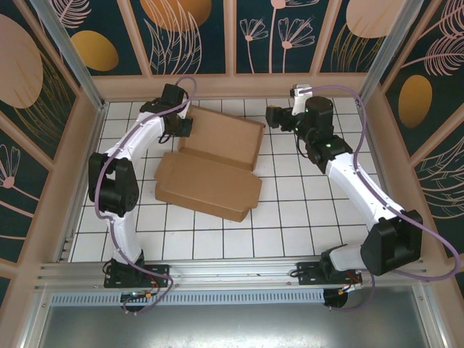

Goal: Fold the paper box

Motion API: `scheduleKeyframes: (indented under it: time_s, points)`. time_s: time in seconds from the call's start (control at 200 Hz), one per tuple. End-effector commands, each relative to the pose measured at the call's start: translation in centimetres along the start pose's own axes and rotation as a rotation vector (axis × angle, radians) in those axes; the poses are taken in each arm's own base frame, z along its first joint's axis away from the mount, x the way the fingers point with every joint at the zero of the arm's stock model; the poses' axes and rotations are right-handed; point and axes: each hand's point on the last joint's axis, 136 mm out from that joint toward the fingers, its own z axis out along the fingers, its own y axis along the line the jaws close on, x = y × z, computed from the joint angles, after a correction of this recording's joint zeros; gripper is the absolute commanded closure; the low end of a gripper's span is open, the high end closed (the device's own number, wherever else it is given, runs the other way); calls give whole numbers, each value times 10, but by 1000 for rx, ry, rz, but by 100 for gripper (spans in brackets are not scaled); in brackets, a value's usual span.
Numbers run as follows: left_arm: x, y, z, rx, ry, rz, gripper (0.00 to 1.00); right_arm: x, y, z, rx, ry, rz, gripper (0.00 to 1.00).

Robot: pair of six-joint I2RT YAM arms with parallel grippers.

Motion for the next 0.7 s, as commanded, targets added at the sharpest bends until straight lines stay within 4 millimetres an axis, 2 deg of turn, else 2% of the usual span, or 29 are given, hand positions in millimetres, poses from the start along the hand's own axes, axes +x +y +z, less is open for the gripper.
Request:
scheduleKeyframes:
  time_s: [0.0, 0.125, 0.245, 0.33, 0.435, 0.696]
  points:
    - [57, 12, 8, -57, 270, 105, 100, 4, 4, 2, -37, -7, 25, 13]
    - [73, 8, 21, -36, 381, 138, 100, 20, 1, 4, -34, 16, 27, 13]
    - [77, 9, 32, -54, 446, 170, 99, 29, 0, 5, -29, 37, 5, 13]
    - [70, 8, 35, -62, 450, 177, 79, 32, 0, 6, -33, 45, -15, 12]
    - [65, 5, 40, -68, 463, 191, 64, 35, 2, 9, -46, 52, -31, 12]
    - [53, 0, 53, -59, 459, 199, 46, 50, 4, 25, -72, 93, -52, 12]
